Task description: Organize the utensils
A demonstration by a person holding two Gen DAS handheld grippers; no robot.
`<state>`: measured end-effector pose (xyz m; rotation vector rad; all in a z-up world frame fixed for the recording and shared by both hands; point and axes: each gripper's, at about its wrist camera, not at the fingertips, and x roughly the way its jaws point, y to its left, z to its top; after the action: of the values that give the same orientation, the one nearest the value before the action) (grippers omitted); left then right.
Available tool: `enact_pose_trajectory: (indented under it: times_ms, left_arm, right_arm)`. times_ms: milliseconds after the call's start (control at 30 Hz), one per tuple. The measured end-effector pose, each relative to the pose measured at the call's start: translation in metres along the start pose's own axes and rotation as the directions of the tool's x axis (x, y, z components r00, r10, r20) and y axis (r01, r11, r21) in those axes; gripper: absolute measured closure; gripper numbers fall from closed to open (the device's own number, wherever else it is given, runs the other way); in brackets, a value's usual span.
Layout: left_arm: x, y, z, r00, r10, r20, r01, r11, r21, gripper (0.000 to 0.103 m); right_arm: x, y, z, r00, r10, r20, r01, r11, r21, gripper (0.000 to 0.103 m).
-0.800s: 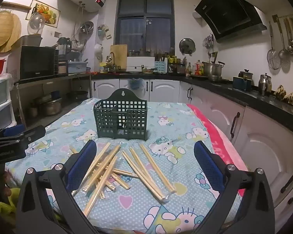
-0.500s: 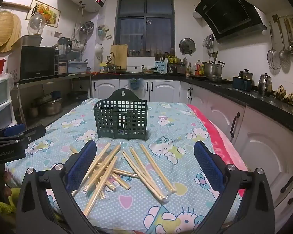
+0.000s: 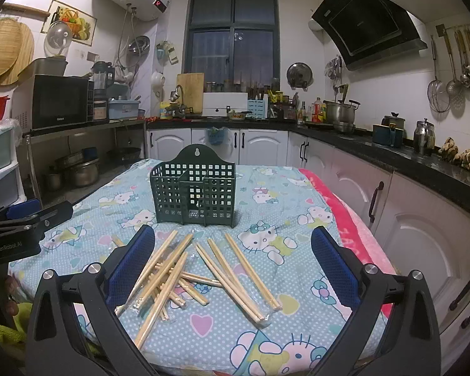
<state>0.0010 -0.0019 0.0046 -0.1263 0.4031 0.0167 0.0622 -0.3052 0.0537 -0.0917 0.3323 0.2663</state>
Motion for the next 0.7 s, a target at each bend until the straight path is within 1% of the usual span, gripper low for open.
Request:
enact_pose_trajectory:
  times_ms: [700]
  left_arm:
    - [-0.0006,0.0004,-0.0009,1.000,-0.001,0.006,0.001,1.000,-0.001,0.010]
  right_arm:
    - [0.0002,-0.0008,-0.0005,1.000,0.000,0.006,0.000,1.000,0.000,0.006]
